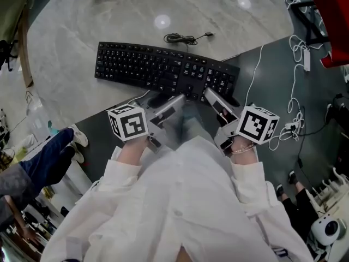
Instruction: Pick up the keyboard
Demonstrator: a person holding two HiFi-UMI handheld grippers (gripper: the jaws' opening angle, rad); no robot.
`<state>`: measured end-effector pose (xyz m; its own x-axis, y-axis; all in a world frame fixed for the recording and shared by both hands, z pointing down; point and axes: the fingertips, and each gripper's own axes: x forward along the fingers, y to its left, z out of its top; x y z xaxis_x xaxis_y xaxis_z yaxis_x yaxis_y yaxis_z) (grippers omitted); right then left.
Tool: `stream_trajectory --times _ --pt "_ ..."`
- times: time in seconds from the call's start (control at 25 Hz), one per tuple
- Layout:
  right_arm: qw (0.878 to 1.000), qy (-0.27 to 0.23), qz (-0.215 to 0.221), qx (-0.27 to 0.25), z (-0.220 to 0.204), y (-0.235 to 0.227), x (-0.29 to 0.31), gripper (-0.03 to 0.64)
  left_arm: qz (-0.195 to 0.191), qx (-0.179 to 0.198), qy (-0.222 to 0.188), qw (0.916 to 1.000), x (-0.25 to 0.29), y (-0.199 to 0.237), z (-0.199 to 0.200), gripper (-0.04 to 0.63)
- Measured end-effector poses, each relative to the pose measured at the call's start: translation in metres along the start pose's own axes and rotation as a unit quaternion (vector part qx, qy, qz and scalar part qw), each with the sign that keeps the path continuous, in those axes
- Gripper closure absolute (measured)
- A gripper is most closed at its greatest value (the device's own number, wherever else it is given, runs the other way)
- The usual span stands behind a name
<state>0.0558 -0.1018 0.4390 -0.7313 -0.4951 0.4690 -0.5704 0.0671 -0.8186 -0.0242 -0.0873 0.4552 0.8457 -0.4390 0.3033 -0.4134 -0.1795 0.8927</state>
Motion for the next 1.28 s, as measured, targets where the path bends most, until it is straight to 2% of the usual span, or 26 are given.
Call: stream_trajectory --times 0.24,0.44,0.8,1.0,1.12,1.28 --pt "1.0 0.002 0.006 -0.004 -0.001 0.006 -0.002 0.457 0.003 -0.032 -0.024 0.9992 -0.003 0.007 0.011 0.318" --pt "1.0 0.002 0.004 -0.003 -0.004 0.006 -0.005 0.462 0.005 -0.029 -0.037 0.9989 0.0 0.01 0.022 0.319" --pt "1.0 0.003 0.008 0.0 -0.006 0.006 -0.005 0.466 -0.032 -0.081 -0.058 0.9946 0.011 0.013 0.033 0.319" --pt "1.0 0.0 0.008 -0.001 -0.007 0.005 -0.005 0.466 -0.023 -0.098 -0.06 0.9931 0.013 0.018 0.035 0.325" --pt "1.0 -0.001 0.005 -0.004 -0.006 0.004 -0.005 0.466 -0.023 -0.099 -0.064 0.9928 0.014 0.018 0.035 0.36" --pt "1.0 0.0 0.0 -0.007 -0.007 0.002 -0.005 0.466 -0.017 -0.101 -0.067 0.9925 0.014 0.02 0.034 0.368"
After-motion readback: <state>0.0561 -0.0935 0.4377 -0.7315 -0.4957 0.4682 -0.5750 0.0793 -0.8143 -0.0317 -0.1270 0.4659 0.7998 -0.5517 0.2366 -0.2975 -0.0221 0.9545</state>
